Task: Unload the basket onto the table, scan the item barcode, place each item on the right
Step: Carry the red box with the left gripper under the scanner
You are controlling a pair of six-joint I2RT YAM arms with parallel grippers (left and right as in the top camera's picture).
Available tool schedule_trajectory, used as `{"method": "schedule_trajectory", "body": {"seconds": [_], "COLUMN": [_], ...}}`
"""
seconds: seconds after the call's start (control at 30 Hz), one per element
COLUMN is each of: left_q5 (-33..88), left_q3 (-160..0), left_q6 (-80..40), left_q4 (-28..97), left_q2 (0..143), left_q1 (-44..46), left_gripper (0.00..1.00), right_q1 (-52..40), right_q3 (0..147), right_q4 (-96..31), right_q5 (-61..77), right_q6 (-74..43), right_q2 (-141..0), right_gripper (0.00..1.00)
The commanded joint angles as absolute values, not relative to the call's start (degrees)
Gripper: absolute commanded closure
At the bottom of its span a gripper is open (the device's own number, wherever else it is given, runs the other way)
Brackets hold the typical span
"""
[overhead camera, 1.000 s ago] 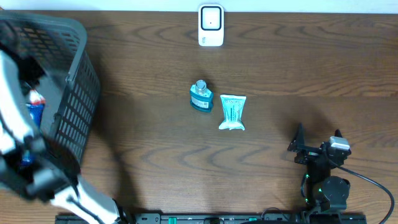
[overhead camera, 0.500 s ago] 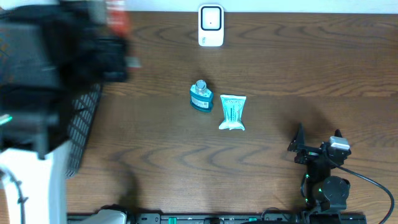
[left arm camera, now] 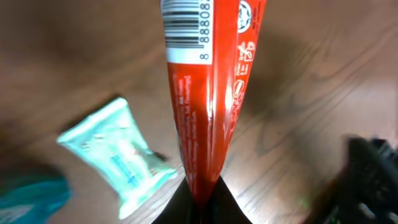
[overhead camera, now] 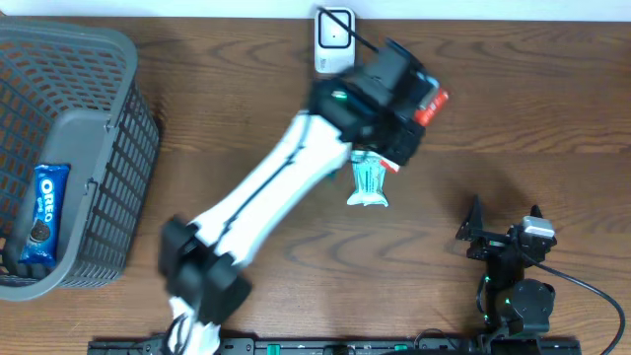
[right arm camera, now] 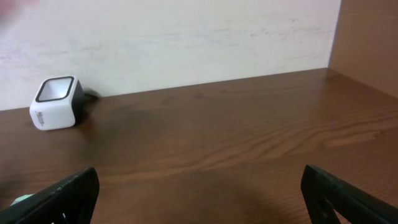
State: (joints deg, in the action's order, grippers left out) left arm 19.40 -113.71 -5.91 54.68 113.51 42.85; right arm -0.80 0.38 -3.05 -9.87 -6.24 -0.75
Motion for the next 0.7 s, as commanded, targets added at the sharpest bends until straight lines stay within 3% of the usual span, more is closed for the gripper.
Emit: {"method": "schedule_trajectory", "body": {"seconds": [0.0, 0.13, 0.37, 0.4, 0.43, 0.47, 0.67], "left_q5": [20.0, 20.6, 21.6, 21.6, 21.7, 22.1, 22.5], "left_q3": [-113.5, -113.5, -113.5, -113.5, -113.5, -113.6, -116.3], "left_q6": [-14.3, -22.4, -24.8, -24.8, -24.8, -24.8, -24.5], "left_q4": [52.5, 51.5, 49.6, 49.6, 49.6, 49.6, 50.7], "left_q2": [120.9, 128.9, 134.5, 134.5, 134.5, 134.2, 129.8], "left_q1": [44.5, 45.4, 47.1, 47.2, 47.4, 47.5, 46.7], "left_gripper": [0.92, 0.93, 0.93, 0.75, 0.49, 0.02, 0.02], "right_q1": [0.3, 0.3, 0.3, 0.3, 0.3, 0.3, 0.3], "right_q3": [0.3, 0.3, 0.3, 0.3, 0.3, 0.3, 0.3], "right_q4": [-3.3, -3.3, -3.3, -3.3, -3.3, -3.3, -3.3], "right_q5": [-10.0, -10.0, -10.0, -10.0, -10.0, -10.0, -10.0], "right_q6": [-5.5, -5.5, -5.5, -5.5, -5.5, -5.5, -5.5], "right_q2": [-0.8, -0.8, -0.8, -0.8, -0.8, -0.8, -0.8], "right_gripper": [0.01, 0.01, 0.01, 0.01, 0.01, 0.01, 0.01]}}
